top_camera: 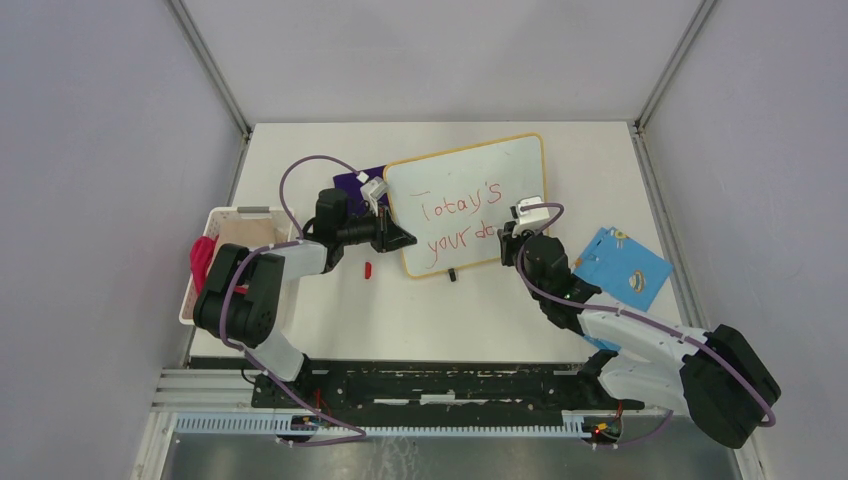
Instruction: Write a sentence on the whiteboard
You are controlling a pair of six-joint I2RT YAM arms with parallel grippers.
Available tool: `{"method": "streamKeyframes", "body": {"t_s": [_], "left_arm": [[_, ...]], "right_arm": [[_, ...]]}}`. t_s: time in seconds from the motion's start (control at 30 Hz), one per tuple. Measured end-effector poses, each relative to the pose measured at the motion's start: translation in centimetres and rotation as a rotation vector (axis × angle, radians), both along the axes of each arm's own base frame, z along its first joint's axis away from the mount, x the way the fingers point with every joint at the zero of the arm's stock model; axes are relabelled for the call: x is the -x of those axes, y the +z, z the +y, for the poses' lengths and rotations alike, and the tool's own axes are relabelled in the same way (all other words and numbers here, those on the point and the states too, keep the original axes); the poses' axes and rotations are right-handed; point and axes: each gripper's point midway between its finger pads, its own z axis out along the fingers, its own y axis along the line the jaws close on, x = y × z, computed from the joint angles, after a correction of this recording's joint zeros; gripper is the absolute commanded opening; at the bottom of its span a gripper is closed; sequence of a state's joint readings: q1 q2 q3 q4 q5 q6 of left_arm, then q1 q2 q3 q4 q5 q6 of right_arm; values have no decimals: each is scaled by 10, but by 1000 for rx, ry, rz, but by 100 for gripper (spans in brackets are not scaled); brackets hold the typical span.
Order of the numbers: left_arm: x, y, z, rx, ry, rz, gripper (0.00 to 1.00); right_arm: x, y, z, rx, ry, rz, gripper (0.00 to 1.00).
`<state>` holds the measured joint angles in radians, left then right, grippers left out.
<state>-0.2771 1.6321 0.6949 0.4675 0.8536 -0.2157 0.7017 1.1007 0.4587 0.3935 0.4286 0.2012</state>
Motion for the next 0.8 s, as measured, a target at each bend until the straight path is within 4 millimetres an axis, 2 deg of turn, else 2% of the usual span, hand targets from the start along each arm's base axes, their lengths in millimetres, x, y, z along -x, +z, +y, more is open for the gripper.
{"method": "streamKeyframes", "body": {"t_s": [0.53, 0.8], "left_arm": [[0, 0, 0, 0, 0, 1, 2], [-1, 0, 0, -1, 0, 2, 2]], "right_arm": [[9, -15, -6, 13, 3, 21, 0], [10, -6, -10, -3, -6, 0, 0]]}}
